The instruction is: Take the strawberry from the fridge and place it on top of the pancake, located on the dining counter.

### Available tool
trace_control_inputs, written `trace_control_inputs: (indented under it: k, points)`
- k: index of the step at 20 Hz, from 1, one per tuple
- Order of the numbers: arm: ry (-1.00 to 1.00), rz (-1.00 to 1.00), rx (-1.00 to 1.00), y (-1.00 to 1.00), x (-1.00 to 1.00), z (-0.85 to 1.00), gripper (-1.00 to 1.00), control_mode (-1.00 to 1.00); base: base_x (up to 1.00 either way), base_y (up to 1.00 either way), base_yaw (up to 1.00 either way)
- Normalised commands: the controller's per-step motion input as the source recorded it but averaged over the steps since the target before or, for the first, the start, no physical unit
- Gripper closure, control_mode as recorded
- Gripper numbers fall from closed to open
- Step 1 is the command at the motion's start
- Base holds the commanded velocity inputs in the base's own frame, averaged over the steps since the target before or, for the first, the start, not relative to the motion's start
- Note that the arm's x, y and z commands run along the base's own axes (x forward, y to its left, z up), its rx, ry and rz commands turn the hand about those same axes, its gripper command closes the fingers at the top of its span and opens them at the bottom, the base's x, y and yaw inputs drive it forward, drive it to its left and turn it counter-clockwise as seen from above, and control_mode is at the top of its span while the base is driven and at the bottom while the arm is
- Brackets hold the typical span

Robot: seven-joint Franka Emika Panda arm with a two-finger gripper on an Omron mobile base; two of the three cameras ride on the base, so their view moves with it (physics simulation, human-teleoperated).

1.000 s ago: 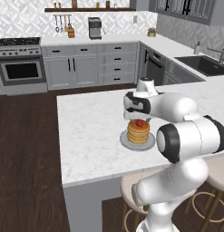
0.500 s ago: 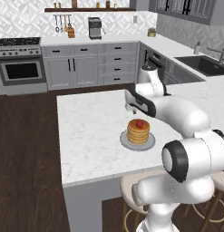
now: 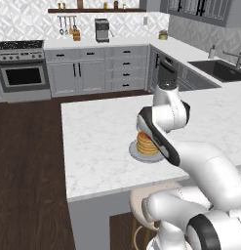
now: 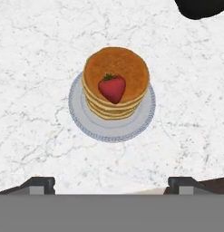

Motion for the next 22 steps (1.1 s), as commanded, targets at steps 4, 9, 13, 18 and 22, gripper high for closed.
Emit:
trace_control_inputs:
  k: [4,9,13,18,22]
  points:
    - [0.0,-0.02,-0.06,0.82,-1.0,0.33,-1.0,-1.0,0.0,0.0,0.0]
    - [0.15,0.03,-0.29,1.0,-0.76,0.1,-1.0,-1.0,0.0,0.0,0.0]
    - [0.28,0.01,-0.36,1.0,-0.5,-0.01,-1.0,-1.0,0.0,0.0,0.0]
    - [0.26,0.0,-0.27,1.0,-0.33,-0.37,-1.0,-1.0,0.0,0.0,0.0]
    - [0.28,0.04,-0.2,0.95,-0.07,-0.71,-1.0,-1.0,0.0,0.0,0.0]
